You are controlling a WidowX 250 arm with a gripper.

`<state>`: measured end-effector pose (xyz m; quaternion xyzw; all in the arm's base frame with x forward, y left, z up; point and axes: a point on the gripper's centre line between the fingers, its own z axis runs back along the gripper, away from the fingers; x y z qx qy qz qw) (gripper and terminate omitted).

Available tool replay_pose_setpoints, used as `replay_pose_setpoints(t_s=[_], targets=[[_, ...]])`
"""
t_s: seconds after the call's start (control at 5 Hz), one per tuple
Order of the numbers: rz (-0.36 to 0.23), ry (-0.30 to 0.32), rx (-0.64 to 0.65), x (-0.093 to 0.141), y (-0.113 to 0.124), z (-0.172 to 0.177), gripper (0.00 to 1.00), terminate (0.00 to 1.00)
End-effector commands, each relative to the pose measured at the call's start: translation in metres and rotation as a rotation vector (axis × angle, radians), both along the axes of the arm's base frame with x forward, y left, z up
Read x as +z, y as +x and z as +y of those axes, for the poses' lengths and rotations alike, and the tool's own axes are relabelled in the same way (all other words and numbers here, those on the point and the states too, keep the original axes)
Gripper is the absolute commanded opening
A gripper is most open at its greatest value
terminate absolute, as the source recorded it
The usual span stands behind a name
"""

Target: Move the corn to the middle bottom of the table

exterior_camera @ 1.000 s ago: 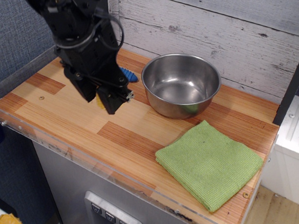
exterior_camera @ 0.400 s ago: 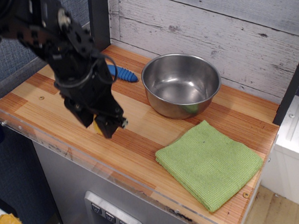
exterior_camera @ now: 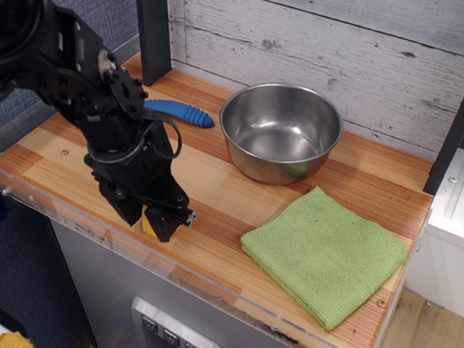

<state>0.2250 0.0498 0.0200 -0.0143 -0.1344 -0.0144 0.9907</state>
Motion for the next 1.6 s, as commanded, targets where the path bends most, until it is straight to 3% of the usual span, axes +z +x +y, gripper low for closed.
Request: replay_pose_setpoints(t_s=[0.0,0.4,0.6,0.8,1.2,1.4], targets=[[0.034,0.049,0.043,0.004,0.0,-0.004,1.0,0.0],[0.011,0.074,0.049,0.016,0.002,-0.001,1.0,0.0],[-0.013,0.067,0.054,0.033,0.009,0.002,1.0,0.0],[-0.061,0.085,0.032,0.073,0.019,0.004,1.0,0.0],[-0.038,0.085,-0.005,0.117,0.019,-0.003,1.0,0.0],[-0.038,0.085,-0.005,0.117,0.019,-0.003,1.0,0.0]])
